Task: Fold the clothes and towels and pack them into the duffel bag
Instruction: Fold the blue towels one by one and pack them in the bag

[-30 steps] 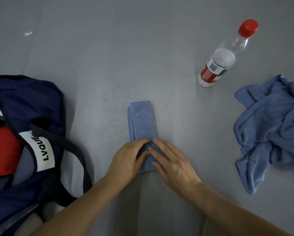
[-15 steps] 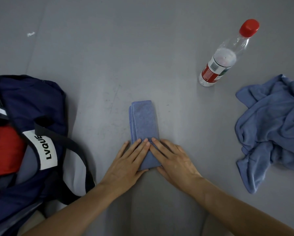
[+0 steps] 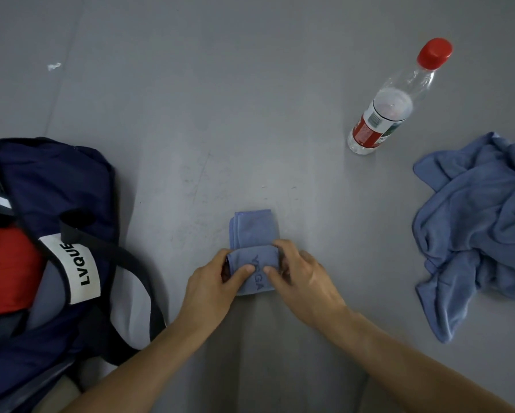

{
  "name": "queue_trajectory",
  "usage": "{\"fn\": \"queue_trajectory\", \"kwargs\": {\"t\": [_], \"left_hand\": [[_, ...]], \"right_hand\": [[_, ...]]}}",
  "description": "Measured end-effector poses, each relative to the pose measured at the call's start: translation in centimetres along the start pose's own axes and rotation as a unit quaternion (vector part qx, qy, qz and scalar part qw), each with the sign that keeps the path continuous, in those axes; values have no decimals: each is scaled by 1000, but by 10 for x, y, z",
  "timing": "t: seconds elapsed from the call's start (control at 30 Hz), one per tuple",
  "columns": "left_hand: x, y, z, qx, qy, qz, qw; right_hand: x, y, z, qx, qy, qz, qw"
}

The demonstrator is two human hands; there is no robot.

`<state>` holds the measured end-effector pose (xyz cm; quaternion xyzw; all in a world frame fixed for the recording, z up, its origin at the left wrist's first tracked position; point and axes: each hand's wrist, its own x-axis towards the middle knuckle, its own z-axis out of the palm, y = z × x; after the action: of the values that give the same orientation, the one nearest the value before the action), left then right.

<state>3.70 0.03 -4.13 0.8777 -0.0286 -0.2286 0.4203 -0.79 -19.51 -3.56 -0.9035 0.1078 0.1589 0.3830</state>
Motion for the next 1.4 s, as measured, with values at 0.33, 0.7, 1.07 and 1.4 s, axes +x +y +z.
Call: {"fn": "queue_trajectory", "kwargs": {"t": [0.33, 0.7, 1.07, 1.4], "left_hand": [[23, 3, 6, 225, 69, 309, 922], [35, -22, -10, 260, -42, 326, 908], [30, 27, -13, -183, 0, -220, 958], [21, 135, -153, -303, -64, -124, 943]], "right_hand": [[-2, 20, 5, -271, 20, -196, 942], [15, 8, -2, -260, 50, -207, 942], [53, -19, -34, 80, -57, -3, 995], [69, -153, -80, 287, -161, -45, 943]]}}
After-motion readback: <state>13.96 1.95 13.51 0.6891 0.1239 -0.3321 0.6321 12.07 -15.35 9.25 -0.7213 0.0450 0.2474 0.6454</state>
